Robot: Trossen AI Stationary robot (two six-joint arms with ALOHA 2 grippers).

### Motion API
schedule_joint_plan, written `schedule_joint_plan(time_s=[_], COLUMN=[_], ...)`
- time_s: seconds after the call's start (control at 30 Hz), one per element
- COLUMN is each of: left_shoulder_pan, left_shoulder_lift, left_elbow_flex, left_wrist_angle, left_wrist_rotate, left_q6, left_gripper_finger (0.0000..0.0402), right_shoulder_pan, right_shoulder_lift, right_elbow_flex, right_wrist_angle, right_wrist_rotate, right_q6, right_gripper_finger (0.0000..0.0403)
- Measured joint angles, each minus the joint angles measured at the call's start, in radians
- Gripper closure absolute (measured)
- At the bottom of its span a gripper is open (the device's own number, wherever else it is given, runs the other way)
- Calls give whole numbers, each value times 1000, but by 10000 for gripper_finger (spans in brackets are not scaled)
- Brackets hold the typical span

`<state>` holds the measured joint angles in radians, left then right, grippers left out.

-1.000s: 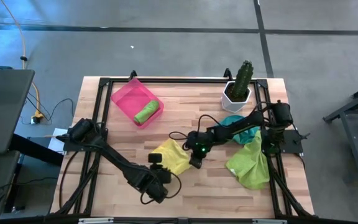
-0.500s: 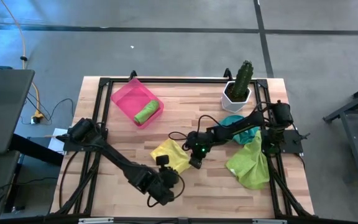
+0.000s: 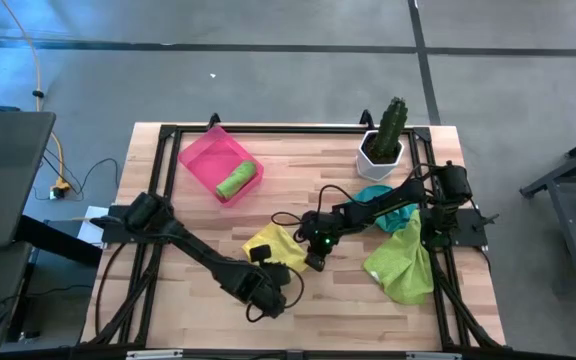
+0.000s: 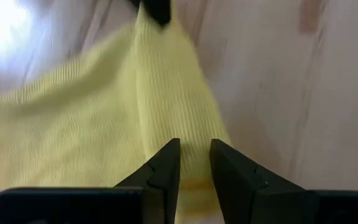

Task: Roll microfiber towels into tight, uniform cylinder then place into a basket
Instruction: Roll the yellow microfiber cloth

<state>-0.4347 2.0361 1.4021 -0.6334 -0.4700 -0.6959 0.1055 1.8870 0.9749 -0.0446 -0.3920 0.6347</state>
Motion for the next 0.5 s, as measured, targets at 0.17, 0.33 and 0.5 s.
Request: schedule_joint_plan(time_s=[0.17, 0.33, 0.5], left_shoulder_pan=[-18, -32, -33], left_shoulder_lift=[5, 44, 71], left_elbow_flex=[0, 0, 3], left_wrist_angle=[-63, 25, 59], left_wrist_rotate=[95, 119, 132], left_q6=[-97, -109, -115], left_gripper_finger=[323, 323, 323], right_shoulder_pan=[0, 0, 0], right_shoulder_lift=[0, -1, -1], right_elbow_flex=[0, 0, 0], right_wrist_angle=[1, 5, 3], right_wrist_rotate=[0, 1, 3], right_q6=[-15, -33, -33], right_gripper_finger=[398, 398, 398])
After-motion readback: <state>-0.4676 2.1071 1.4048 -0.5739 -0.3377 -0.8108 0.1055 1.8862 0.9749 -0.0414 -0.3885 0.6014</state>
